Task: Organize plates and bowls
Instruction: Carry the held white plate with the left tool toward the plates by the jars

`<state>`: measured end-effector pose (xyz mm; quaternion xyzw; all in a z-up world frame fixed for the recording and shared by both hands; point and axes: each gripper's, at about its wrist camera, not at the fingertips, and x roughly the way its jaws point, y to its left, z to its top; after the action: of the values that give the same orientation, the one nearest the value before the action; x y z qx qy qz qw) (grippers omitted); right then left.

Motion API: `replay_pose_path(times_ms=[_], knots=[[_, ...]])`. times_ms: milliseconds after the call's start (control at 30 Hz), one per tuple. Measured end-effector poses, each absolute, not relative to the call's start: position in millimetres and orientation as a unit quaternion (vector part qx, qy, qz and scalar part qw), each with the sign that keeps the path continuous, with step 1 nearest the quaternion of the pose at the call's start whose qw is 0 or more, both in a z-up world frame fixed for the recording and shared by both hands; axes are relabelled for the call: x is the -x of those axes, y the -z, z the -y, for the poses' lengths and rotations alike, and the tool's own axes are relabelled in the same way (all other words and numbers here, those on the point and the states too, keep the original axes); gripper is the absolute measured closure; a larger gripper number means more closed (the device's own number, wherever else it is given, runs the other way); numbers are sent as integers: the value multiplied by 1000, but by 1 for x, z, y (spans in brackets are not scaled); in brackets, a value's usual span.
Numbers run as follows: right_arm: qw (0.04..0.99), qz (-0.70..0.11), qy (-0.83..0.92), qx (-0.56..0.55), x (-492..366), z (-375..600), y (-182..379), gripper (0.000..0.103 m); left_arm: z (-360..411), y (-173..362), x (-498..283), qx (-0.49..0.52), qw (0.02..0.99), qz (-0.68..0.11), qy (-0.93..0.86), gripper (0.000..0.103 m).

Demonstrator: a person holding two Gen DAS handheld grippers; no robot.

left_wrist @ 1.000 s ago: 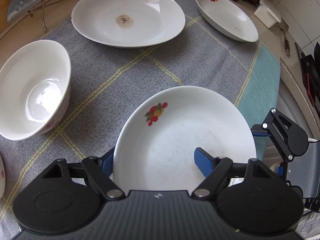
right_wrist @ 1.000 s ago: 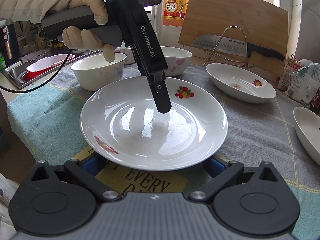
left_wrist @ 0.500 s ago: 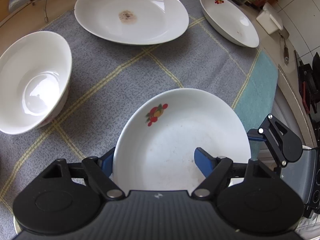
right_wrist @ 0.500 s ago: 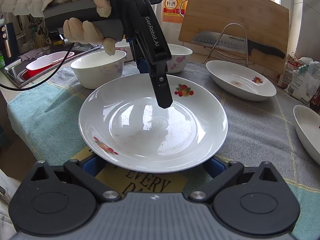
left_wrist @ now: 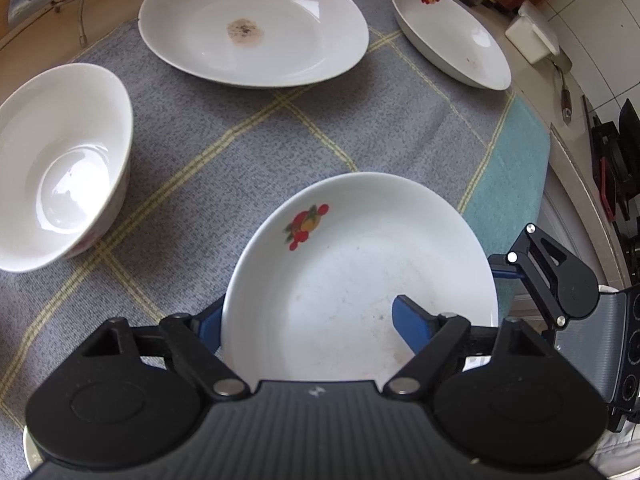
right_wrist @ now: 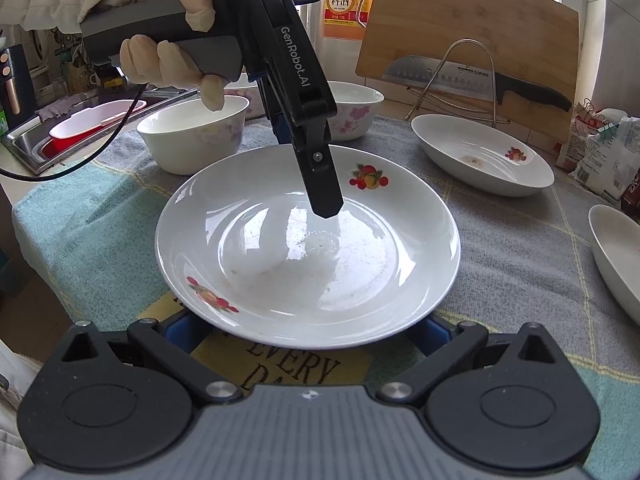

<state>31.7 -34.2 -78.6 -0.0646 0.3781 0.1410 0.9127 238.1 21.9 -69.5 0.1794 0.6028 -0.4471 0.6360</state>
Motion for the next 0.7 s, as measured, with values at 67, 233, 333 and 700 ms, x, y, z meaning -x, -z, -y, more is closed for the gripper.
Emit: replay_pose_path(times_ms=[67, 233, 333, 700], knots=[[912, -381, -142, 63, -32, 35, 78, 0, -22, 69, -238, -180, 636, -602, 448, 20], [909, -385, -148, 59, -33, 38, 76, 0, -20, 67, -237, -180, 639, -601, 446, 20], [908, -385, -149, 62, -34, 41, 74, 0, -19, 64, -236, -179, 641, -598, 446, 20], [908, -383, -155, 68, -36, 54, 66, 0, -7, 53, -238, -173, 648, -594, 444, 20]])
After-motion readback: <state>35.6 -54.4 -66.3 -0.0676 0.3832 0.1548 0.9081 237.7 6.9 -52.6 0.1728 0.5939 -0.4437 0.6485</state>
